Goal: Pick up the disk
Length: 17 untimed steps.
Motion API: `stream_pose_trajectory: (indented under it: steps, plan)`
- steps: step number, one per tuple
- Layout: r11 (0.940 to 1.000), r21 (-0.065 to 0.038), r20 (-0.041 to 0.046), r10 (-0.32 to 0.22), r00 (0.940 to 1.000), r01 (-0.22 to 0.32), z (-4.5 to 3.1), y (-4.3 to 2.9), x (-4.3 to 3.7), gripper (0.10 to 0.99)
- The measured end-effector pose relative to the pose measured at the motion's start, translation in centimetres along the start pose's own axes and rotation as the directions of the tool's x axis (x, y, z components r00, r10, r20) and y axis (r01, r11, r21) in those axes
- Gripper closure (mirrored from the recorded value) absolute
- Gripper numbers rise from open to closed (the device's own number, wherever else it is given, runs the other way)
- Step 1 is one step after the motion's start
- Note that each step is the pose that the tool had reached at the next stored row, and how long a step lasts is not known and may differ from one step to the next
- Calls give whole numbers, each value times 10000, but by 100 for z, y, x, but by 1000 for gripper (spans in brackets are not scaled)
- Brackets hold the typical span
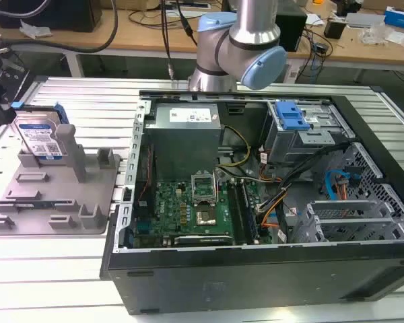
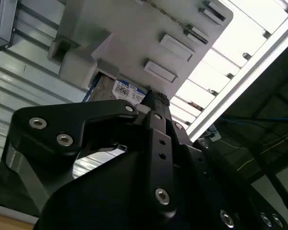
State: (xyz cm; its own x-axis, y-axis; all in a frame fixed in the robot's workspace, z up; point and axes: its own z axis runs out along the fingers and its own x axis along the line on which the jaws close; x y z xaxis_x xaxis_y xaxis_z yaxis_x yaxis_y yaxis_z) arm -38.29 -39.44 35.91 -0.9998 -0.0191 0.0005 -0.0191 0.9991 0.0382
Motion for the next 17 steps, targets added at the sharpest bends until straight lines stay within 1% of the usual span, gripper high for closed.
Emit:
stream_pose_trajectory:
  steps: [8, 10, 12, 13, 15, 16, 17]
  plan:
    - [10000, 0, 0, -12, 10000, 12, 0, 0, 0, 980]
    - [9999, 0, -5, -137, 9999, 137, 0, 0, 1, 980]
    - [9990, 0, -16, -451, 9990, 451, 1, 0, 1, 980]
    - [9971, -1, -28, -755, 9971, 755, 1, 0, 0, 980]
    - [9911, -3, -50, -1329, 9911, 1329, 1, 0, 0, 980]
    - [9813, -6, -73, -1925, 9813, 1925, 2, 0, 0, 980]
    - [9742, -9, -86, -2256, 9742, 2256, 2, 0, 0, 980]
